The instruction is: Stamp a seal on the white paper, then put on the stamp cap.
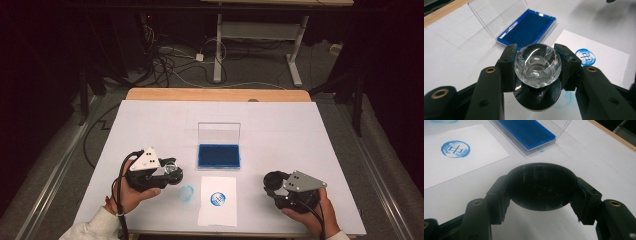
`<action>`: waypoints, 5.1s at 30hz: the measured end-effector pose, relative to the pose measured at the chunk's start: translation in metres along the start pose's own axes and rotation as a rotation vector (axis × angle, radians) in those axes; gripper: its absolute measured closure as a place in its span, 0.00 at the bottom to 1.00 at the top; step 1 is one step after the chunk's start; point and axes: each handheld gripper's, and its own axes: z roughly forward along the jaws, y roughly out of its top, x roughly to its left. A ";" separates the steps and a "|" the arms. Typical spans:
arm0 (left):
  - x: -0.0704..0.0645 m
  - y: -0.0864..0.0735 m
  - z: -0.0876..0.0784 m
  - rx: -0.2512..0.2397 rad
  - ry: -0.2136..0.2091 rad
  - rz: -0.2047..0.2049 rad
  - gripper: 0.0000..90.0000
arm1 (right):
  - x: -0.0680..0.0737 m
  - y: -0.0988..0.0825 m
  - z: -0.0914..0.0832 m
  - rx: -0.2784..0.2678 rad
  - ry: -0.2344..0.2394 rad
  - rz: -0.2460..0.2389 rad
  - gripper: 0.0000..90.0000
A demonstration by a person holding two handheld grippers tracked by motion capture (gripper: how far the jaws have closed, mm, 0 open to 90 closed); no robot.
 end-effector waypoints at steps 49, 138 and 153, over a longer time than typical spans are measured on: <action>-0.014 0.047 0.017 -0.136 -0.107 0.019 0.61 | 0.035 0.053 0.055 -0.037 0.186 -0.062 0.43; -0.021 0.053 0.061 -0.180 -0.207 -0.064 0.61 | 0.064 0.091 0.096 -0.132 0.233 0.014 0.43; -0.024 0.054 0.060 -0.179 -0.197 -0.049 0.61 | 0.064 0.089 0.096 -0.148 0.236 0.007 0.43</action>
